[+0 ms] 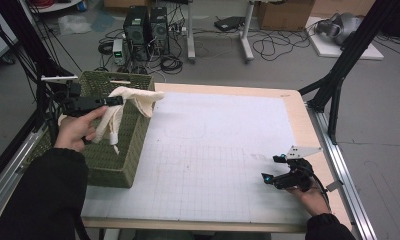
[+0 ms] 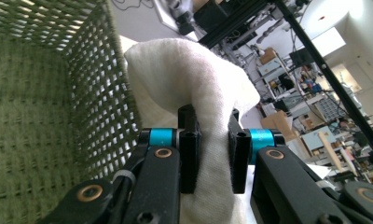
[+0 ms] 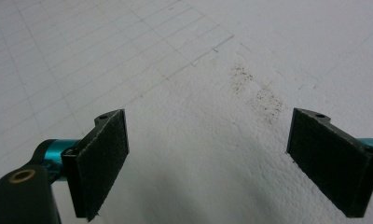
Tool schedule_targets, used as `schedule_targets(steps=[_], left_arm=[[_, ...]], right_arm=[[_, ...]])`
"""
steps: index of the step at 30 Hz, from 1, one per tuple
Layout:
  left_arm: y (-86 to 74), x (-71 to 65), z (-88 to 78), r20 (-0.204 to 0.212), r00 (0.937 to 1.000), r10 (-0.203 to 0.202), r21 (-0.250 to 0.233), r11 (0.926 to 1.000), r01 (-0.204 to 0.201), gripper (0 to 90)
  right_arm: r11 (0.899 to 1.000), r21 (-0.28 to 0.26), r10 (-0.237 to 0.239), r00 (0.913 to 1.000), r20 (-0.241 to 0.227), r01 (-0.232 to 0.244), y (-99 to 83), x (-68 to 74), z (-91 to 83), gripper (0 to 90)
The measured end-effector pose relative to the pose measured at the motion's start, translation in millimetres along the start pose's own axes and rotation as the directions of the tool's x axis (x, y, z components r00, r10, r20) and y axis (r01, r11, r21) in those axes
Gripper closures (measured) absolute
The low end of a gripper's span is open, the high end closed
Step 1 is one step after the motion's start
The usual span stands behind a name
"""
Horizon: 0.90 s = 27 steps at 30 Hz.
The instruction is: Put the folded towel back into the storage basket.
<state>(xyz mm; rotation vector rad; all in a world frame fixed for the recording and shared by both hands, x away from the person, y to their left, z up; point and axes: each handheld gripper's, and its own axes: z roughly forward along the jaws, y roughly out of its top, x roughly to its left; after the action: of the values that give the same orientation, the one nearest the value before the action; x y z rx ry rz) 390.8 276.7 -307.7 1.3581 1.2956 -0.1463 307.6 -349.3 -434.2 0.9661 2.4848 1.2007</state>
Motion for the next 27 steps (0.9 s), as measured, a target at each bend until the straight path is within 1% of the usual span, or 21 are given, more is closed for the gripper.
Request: schedule_targets(steps=[7, 12, 13, 20, 25, 27], left_arm=[[0.1, 5.9, -8.2, -0.015, 0.9998, -0.011, -0.021, 0.9997, 0.011, 79.5], [0.4, 9.5, -15.6, -0.02, 0.9997, -0.012, -0.025, 0.9996, 0.011, 79.5], [0.4, 10.3, -17.4, -0.019, 0.9997, -0.013, -0.035, 0.9993, 0.012, 79.5], [1.5, 15.6, -28.5, -0.036, 0.9991, -0.023, -0.059, 0.998, 0.021, 79.5], [2.3, 18.8, -35.1, -0.043, 0.9987, -0.028, -0.067, 0.9974, 0.025, 79.5], [2.8, 19.9, -37.9, -0.054, 0.9981, -0.028, -0.073, 0.997, 0.024, 79.5]], right_arm=[[1.0, 0.004, -0.006, 1.0, 0.001, 0.006, 0.1, 0.4, 1.3, 11.8], [1.0, 0.008, -0.009, 1.0, 0.0, 0.009, 0.3, 0.2, 2.0, 11.8], [1.0, 0.01, -0.006, 1.0, -0.003, 0.006, 0.4, 0.3, 2.2, 11.8], [1.0, 0.014, -0.011, 0.9999, -0.006, 0.011, 0.8, 1.0, 3.7, 11.8], [1.0, 0.018, -0.015, 0.9999, -0.007, 0.015, 1.1, 1.7, 5.0, 11.8], [1.0, 0.019, -0.013, 0.9999, -0.007, 0.013, 1.1, 1.5, 5.1, 11.8]])
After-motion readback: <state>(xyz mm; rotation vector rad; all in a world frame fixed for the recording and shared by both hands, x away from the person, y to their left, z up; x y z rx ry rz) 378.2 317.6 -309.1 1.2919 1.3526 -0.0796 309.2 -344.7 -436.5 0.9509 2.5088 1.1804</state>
